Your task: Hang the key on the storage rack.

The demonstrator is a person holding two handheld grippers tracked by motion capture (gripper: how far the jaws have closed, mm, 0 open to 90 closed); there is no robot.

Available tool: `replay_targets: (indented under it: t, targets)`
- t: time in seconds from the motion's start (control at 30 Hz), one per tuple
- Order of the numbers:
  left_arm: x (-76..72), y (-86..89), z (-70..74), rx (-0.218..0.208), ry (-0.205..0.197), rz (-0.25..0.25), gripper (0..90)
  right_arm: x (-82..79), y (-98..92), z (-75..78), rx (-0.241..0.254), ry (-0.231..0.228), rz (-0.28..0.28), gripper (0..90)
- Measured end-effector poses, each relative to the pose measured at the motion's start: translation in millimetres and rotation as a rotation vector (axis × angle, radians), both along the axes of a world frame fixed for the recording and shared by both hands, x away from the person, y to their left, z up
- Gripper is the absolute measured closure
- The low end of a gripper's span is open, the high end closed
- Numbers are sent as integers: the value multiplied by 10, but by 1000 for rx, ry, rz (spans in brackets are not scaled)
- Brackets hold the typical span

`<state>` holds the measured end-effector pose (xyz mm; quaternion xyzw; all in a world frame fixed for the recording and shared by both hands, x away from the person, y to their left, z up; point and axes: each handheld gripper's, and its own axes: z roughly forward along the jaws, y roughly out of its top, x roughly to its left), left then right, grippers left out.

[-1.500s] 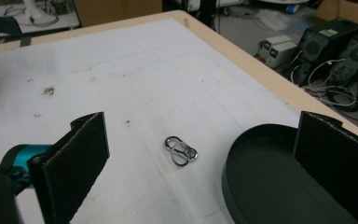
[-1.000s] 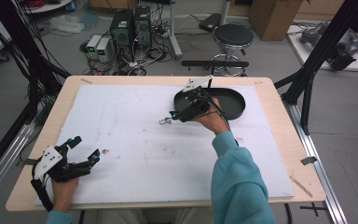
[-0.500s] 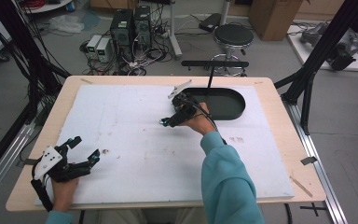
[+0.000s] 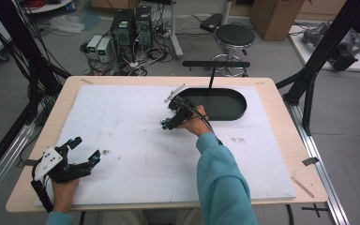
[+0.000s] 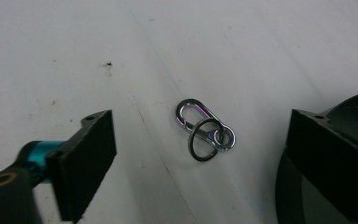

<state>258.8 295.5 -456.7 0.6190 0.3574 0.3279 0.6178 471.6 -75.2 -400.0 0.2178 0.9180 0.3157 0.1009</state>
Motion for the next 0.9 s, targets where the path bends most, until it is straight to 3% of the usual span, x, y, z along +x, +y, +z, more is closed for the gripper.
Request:
replay_targets:
  t: [0.4, 0.9]
  targets:
    - [2, 3, 1, -1, 0, 1, 112, 50, 32, -102, -66, 22, -37, 303]
    - [1, 5, 0, -2, 0, 0, 112, 62, 90, -168, -133, 17, -27, 529]
